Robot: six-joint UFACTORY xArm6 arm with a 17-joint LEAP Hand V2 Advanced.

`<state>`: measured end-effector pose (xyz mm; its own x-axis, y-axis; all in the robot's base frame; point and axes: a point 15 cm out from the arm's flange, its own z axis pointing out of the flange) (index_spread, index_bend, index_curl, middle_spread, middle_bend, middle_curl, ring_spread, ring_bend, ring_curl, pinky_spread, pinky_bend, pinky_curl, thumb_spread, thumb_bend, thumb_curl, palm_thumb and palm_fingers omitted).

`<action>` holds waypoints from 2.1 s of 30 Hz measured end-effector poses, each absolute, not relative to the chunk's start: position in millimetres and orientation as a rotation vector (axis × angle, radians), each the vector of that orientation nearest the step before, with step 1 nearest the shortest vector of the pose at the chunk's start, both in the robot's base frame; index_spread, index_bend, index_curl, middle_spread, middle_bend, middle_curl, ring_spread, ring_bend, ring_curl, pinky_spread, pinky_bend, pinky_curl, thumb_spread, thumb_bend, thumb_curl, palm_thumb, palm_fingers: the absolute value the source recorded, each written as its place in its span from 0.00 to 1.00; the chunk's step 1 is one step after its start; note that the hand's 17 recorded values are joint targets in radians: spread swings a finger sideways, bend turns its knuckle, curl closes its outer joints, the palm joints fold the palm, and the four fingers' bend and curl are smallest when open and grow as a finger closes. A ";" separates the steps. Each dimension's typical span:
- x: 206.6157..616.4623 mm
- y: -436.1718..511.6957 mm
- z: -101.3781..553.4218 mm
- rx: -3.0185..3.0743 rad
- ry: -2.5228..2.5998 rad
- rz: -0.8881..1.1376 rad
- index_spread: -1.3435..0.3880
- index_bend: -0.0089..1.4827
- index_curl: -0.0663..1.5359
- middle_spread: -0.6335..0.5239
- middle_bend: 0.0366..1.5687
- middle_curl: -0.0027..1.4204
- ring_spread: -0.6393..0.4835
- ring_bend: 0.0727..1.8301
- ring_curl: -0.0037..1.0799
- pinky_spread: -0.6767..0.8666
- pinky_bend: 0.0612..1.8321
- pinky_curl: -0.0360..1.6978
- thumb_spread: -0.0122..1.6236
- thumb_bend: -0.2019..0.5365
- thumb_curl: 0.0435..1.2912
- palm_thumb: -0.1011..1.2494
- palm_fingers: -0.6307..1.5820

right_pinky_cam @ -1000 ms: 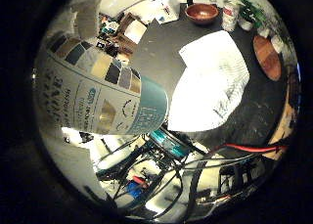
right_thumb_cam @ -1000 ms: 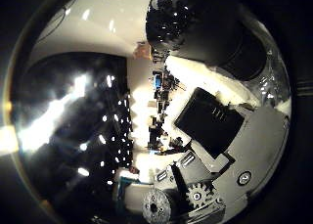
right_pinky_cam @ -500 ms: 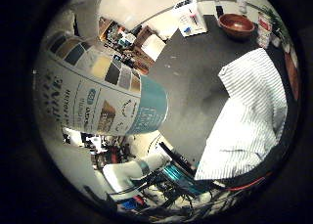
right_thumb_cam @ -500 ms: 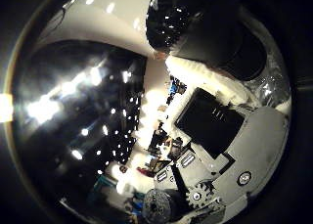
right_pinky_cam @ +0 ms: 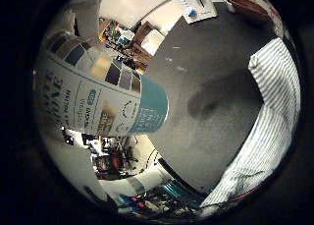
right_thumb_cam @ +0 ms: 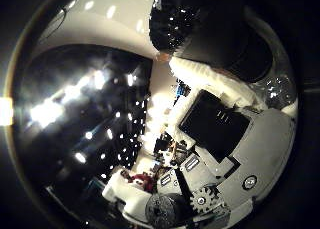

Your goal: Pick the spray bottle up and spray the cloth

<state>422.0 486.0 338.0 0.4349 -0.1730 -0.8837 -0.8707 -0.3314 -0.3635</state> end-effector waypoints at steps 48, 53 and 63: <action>469.0 471.4 237.0 -1.808 1.046 0.948 0.57 0.29 0.41 0.41 0.57 0.35 0.41 0.68 0.45 0.15 0.47 0.47 0.57 0.24 0.45 0.69 0.60; 457.7 466.3 235.8 -1.885 1.007 0.950 0.53 0.32 0.39 0.44 0.37 0.29 0.44 0.53 0.38 0.32 0.37 0.46 0.64 0.24 0.39 0.66 0.35; 466.2 447.5 263.3 -1.883 0.985 0.901 0.54 0.19 0.29 0.59 0.15 0.22 0.62 0.26 0.23 0.66 0.24 0.31 0.64 0.24 0.31 0.61 0.29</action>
